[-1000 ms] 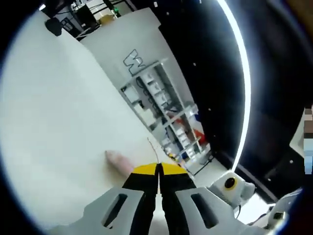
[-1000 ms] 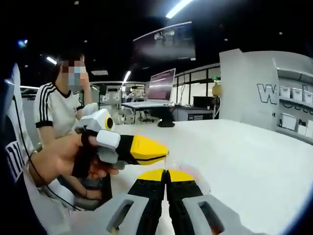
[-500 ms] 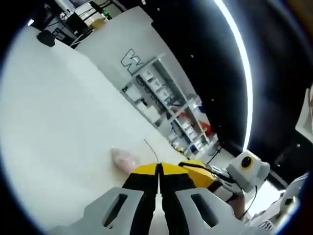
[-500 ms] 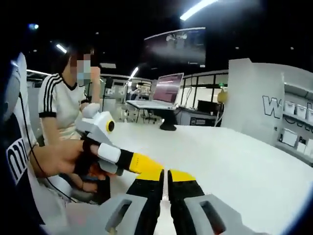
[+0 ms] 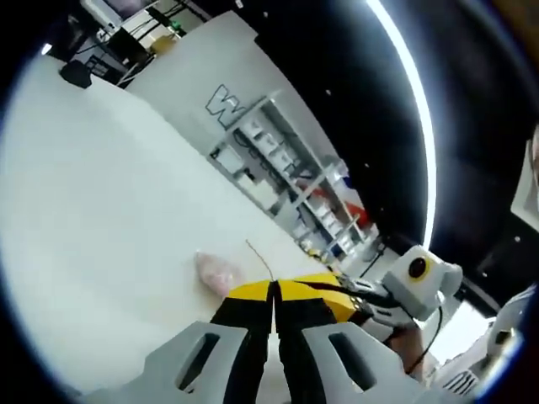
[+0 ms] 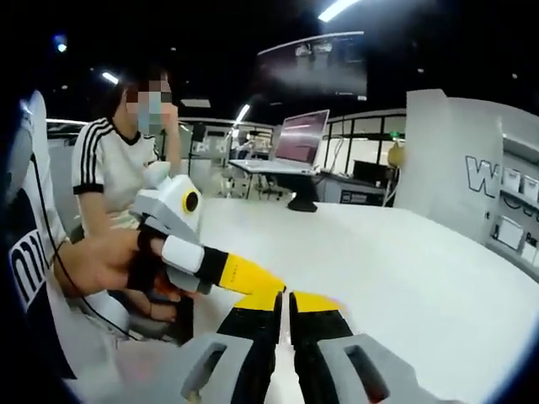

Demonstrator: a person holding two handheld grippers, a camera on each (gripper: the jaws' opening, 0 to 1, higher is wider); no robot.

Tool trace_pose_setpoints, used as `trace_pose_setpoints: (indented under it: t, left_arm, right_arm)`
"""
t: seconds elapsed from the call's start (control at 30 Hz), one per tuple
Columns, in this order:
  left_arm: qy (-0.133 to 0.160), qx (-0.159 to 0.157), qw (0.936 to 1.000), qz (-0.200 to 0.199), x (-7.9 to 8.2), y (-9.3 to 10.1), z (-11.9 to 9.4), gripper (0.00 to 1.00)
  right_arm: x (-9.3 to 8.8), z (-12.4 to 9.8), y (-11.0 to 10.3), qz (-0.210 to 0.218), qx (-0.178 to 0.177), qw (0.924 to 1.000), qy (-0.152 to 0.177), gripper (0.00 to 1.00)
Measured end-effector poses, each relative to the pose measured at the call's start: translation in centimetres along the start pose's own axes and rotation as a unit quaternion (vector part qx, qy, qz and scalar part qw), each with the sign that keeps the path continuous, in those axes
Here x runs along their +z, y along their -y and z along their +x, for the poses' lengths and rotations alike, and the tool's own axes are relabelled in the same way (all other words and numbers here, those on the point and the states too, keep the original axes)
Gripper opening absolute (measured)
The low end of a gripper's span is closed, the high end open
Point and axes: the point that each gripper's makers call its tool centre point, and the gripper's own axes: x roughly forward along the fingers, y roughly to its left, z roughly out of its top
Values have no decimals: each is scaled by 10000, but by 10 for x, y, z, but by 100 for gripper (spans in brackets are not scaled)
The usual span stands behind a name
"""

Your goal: Open the resealable bag by pulling the two sides of the seal apart until the entire bag opening is separated and visibly accessible.

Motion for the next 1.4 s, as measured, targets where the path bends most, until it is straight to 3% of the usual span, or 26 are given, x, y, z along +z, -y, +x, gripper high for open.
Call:
trace_pose_setpoints:
  t: [0.53,1.27,1.4]
  left_arm:
    - [-80,50,9998,170,-5,1,-3,1]
    - [-209,-114,9991,-351,-12,2,-2,2]
    - [-277,-26,9994,-211,-13,5,-2,1]
  right_arm:
    - [-7,3,-3,20,147,9997,-204,0]
    - [-7,-2,-7,-21,73,9995,-312,0]
    - [-8,-2,-8,-80,63,9993,-353,0]
